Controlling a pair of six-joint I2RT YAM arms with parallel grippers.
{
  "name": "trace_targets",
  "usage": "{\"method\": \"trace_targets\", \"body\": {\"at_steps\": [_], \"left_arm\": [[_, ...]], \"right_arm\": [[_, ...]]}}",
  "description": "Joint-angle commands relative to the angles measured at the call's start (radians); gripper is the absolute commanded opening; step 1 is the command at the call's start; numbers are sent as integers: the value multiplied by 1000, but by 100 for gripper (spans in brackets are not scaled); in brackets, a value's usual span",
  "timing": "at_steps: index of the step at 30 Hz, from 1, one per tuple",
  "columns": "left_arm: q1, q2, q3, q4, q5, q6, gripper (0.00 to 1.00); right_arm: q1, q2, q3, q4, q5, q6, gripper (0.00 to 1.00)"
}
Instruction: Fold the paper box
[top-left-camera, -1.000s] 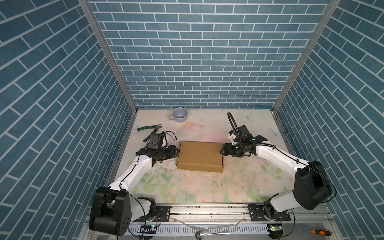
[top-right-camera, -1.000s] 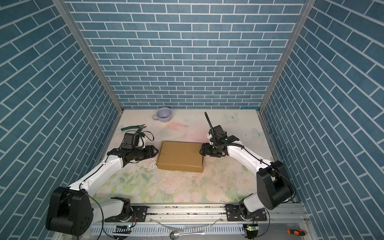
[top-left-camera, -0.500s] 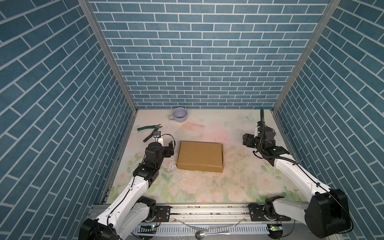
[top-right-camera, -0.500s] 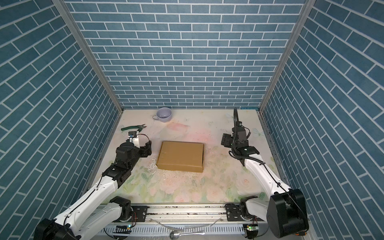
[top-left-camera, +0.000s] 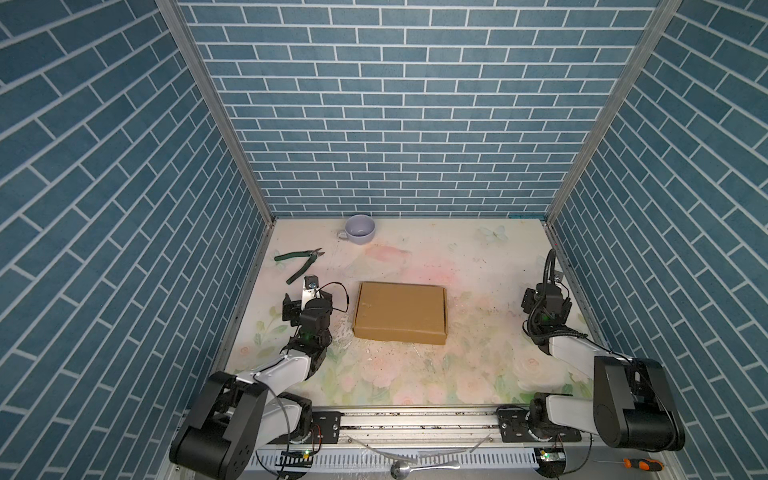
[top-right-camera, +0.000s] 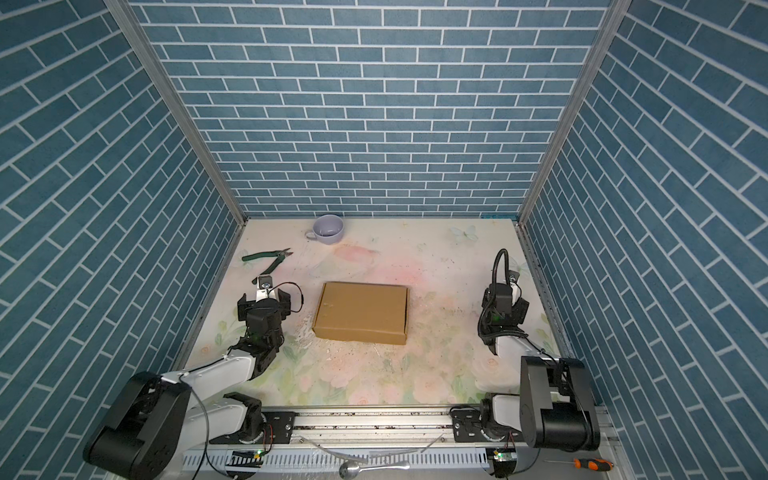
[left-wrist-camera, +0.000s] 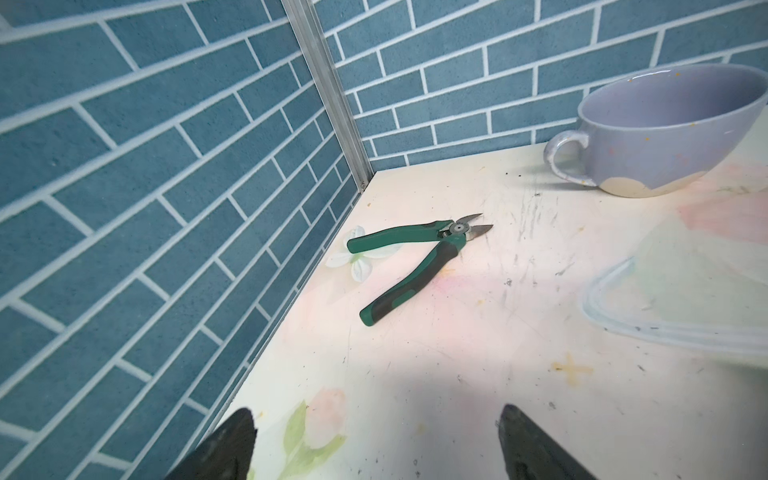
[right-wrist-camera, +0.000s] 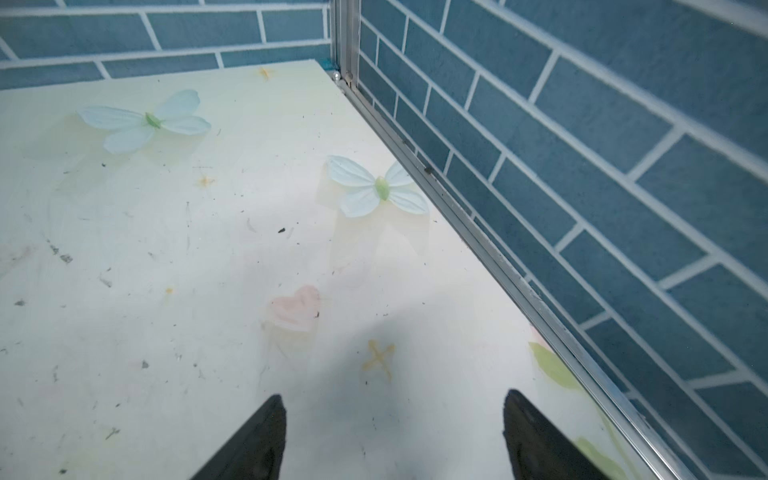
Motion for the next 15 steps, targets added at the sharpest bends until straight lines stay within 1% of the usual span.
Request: {"method": "trace_targets", "body": {"at_steps": [1,2,3,5,6,7,9,10,13,15], "left_arm": [[20,99,-9,279,20,29,94],[23,138,-7,324,16,44,95],[24,163,-7,357,26,53,96],[64,235,-21,452,89,41,96],[79,266,-25,485,96,25,97],[84,280,-34,525,109,34,98],[87,248,-27,453,152,18,98],[96,255,-21,447,184,21,98],[100,286,-17,462,249,42,98],[105,305,-24,496,264,44,98]], "right_arm": [[-27,33,-27,245,-28,-34,81],[-42,37,-8,204,-62,-19,81],[-51,47,-2,209,-94,-24,81],[-67,62,21,181,-149,-23,82],[-74,66,32,162,-173,-22,81],[-80,73,36,164,-198,-24,82],[-92,80,48,147,-238,-23,81],[-101,84,55,138,-264,-22,81],[-120,87,55,139,-310,-12,82],[-125,94,20,205,-321,6,82]]}}
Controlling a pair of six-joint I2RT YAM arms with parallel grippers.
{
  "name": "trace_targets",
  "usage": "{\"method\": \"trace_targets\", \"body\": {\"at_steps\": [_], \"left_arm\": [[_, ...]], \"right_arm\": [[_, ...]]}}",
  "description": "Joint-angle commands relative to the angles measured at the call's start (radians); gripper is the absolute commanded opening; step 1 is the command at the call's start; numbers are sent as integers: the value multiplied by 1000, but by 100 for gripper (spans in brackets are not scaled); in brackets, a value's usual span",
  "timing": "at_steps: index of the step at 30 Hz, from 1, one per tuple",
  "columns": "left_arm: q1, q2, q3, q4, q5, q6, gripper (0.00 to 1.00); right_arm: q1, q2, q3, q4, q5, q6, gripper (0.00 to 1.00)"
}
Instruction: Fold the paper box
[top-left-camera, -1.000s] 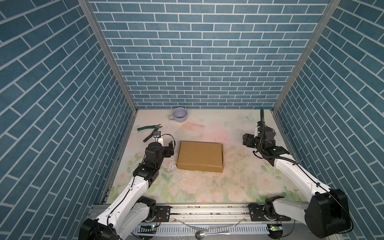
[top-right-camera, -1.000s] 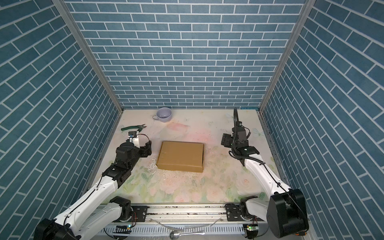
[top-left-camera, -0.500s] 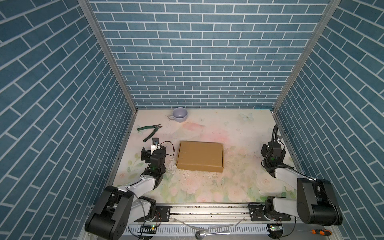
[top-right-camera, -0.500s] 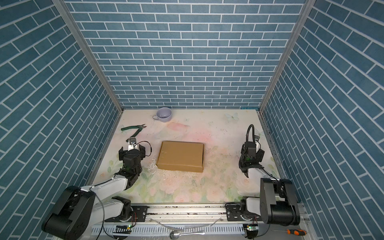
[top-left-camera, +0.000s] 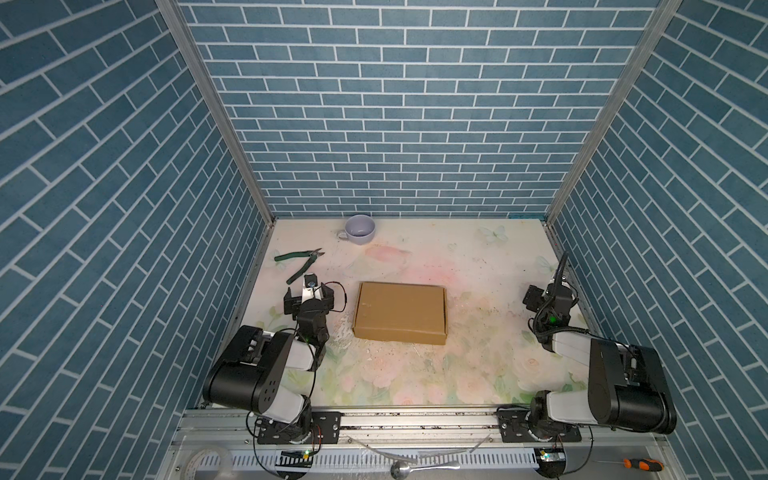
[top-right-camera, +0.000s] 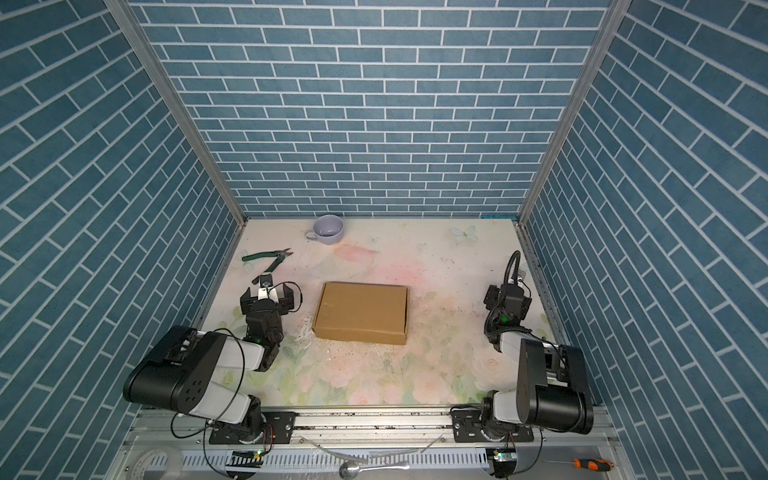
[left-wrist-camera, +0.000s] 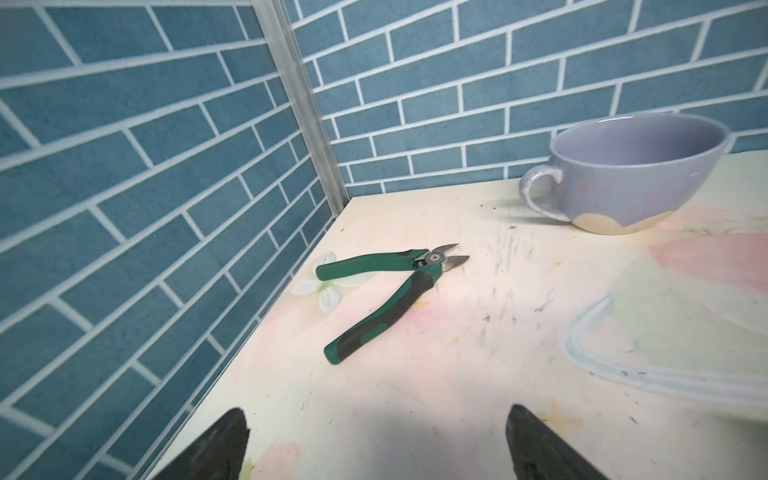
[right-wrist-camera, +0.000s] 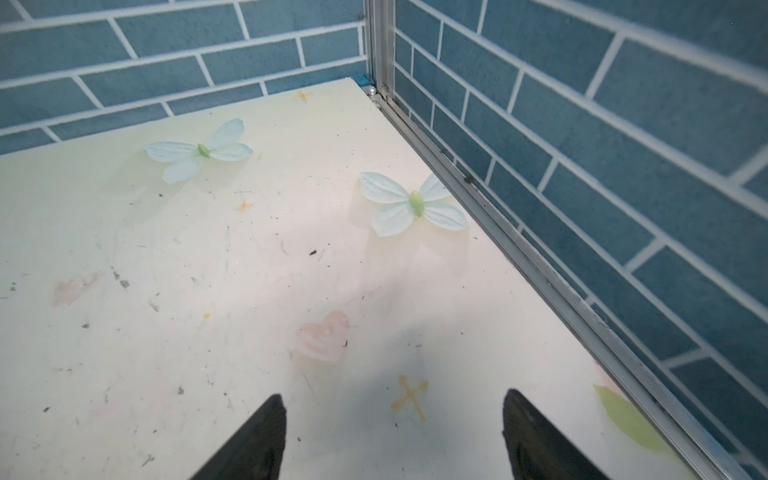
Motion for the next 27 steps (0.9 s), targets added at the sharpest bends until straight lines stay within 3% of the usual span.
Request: {"method": "trace_targets", "body": {"at_steps": [1,2,14,16,18,19,20,21,23,27], "left_arm": [[13,26,-1,60,80,9,98],[15,38,2,66,83,10,98],[16,63,14,67,89,17,99],[16,62,22,50,85,17,99],[16,58,31,27,81,14,100],[16,59,33,27,80,14,100],[16,58,32,27,79,14,100],[16,57,33,26,81,12,100],[16,57,39,13,78,11,100],[28,46,70,-63,74,-7,100]], "right_arm": [[-11,45,-40,202,-77,11,82],[-10,51,-62,271,-87,-1,82],[-7,52,-68,279,-98,-9,82],[-2,76,-82,330,-134,-27,82],[-1,177,-121,509,-161,-34,82],[-1,177,-124,516,-168,-35,82],[0,136,-102,402,-145,-31,82],[6,169,-101,460,-149,-41,82],[8,146,-85,389,-147,-41,82],[13,164,-83,416,-145,-48,82]]}}
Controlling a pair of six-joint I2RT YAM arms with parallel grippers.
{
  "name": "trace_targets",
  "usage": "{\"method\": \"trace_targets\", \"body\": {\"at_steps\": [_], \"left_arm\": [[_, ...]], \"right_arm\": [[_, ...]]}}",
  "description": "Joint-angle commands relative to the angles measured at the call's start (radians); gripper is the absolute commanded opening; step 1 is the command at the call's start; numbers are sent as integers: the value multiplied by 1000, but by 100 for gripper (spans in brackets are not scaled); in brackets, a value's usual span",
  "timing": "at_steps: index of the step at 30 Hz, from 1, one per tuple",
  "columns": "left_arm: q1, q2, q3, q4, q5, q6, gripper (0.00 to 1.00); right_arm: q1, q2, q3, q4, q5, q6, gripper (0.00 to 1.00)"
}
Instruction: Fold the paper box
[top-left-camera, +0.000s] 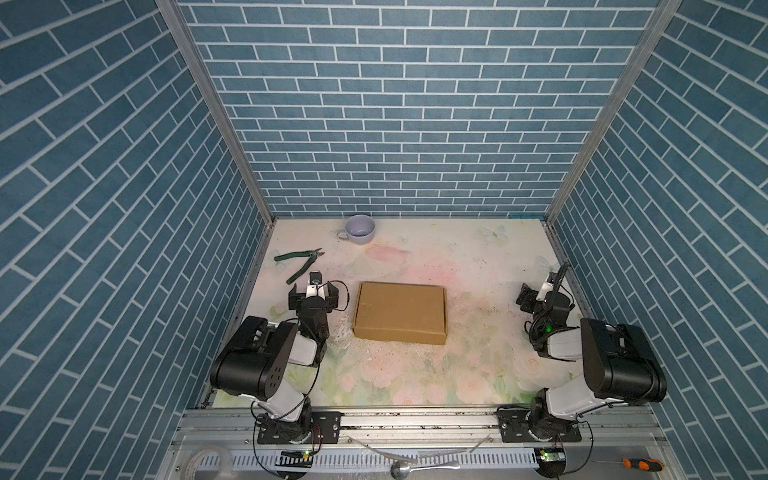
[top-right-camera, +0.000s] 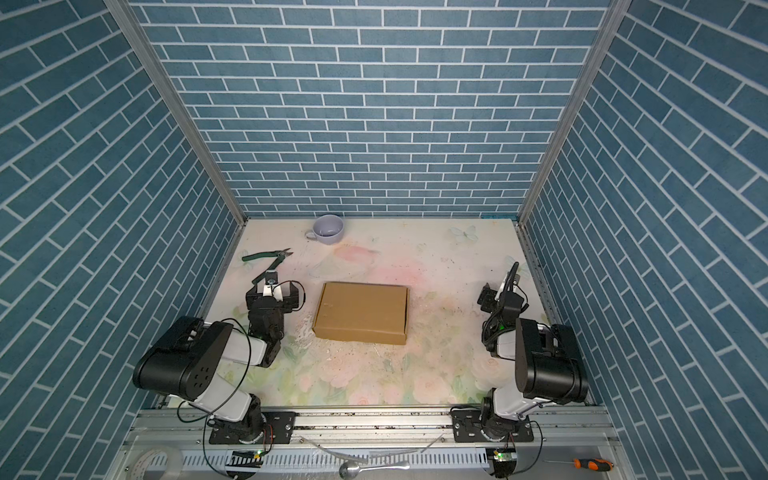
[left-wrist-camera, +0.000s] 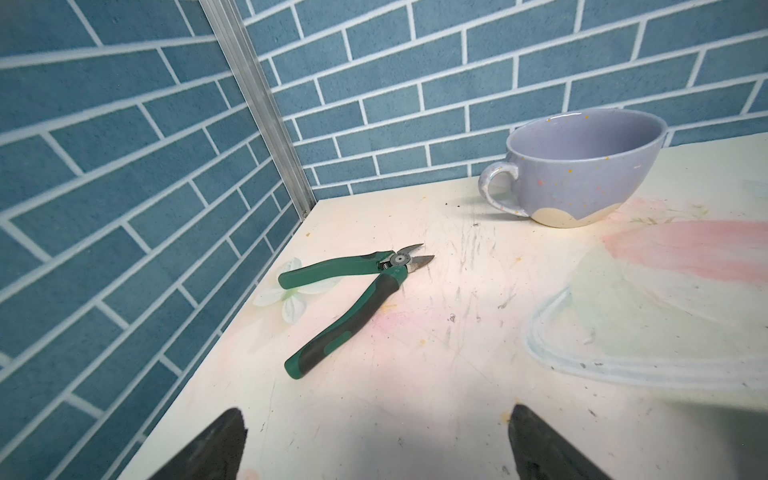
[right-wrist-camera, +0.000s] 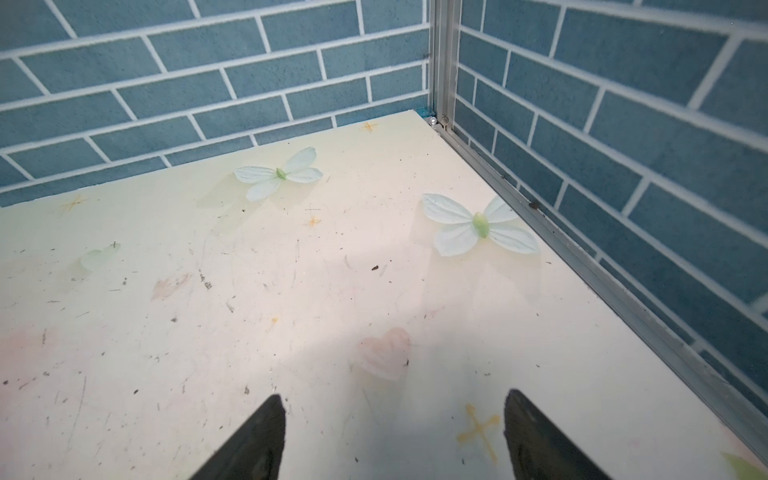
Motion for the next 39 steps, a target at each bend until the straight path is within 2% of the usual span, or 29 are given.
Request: {"method": "trace_targets", "body": {"at_steps": [1,9,18,39], "left_arm": [[18,-18,36,-75,-5,-19,100],[76,-38,99,-232,53,-80,100],[113,-44,103,-251,102,-110,100],[114,-45,97,-246,105,-108,100]], "right_arm": [[9,-3,9,23,-1,-45,82],[34,0,43,-38,48,-61,82],[51,1,61,-67,88,-68,83],[54,1,62,-69,93,-71,86]]}}
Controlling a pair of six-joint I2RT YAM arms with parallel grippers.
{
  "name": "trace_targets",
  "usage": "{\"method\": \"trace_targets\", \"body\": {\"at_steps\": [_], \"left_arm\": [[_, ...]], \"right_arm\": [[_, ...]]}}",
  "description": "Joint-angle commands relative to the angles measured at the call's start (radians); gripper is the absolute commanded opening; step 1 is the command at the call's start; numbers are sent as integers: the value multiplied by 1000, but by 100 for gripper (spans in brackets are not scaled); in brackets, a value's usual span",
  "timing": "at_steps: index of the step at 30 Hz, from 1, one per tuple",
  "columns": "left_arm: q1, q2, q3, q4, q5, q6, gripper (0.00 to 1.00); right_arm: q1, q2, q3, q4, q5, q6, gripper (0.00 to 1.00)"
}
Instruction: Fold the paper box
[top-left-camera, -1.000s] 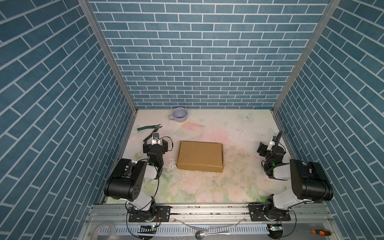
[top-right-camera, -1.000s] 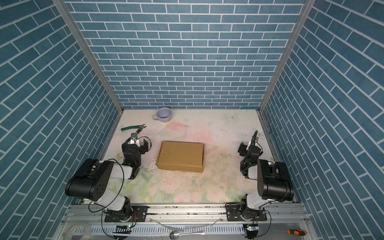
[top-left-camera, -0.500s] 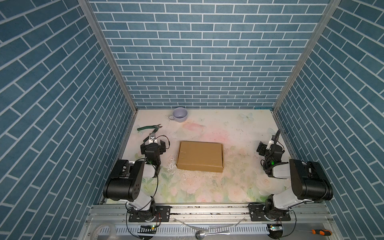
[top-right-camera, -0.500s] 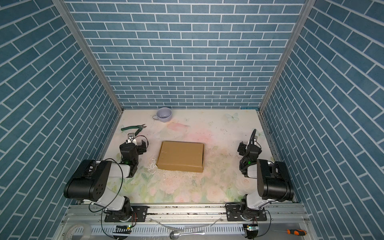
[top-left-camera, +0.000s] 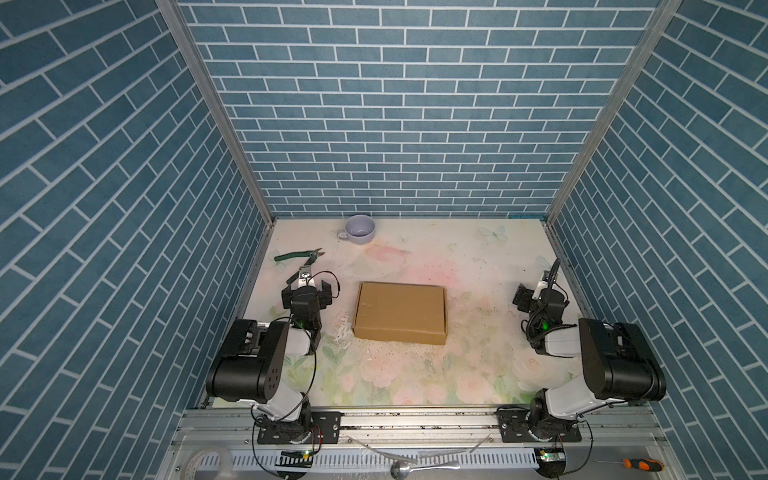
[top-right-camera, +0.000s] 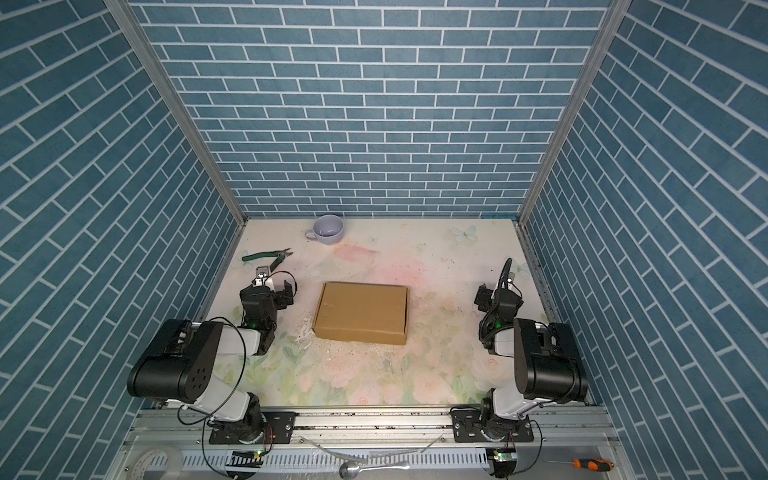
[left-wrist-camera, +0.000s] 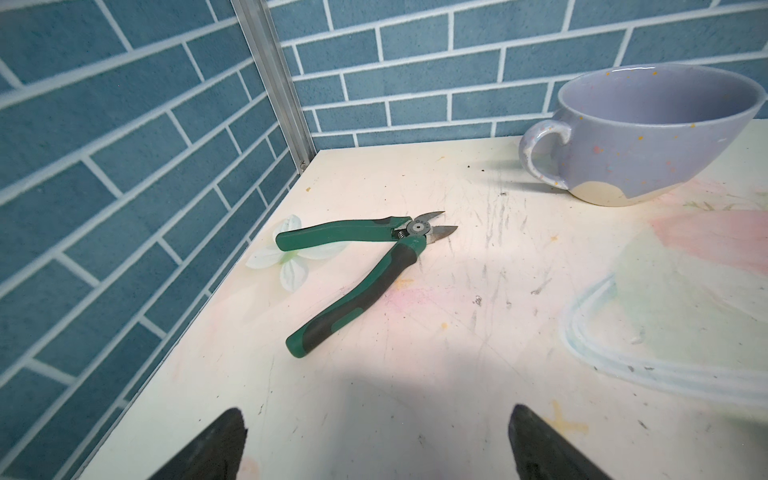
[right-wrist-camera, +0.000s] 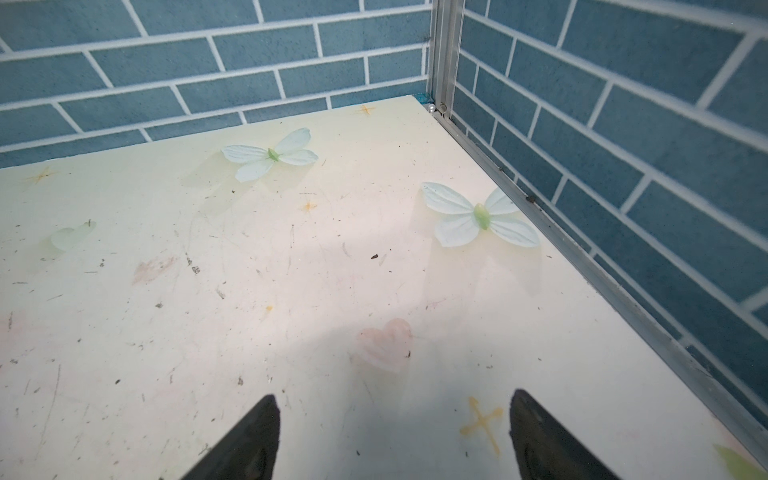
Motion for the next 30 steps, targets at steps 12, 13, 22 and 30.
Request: {"method": "trace_targets", "body": {"at_steps": [12,13,22,30], "left_arm": [[5,-17,16,-10,26,6,100],[5,-18,16,-10,27,5,100],[5,-17,16,-10,26,6,100],[5,-17,16,-10,26,6,100]], "right_arm": [[6,1,36,2,20,-43,99],[6,1,35,3,19,-44,99],[6,0,36,3,19,-44,99],[6,1,36,3,19,-44,99]]}}
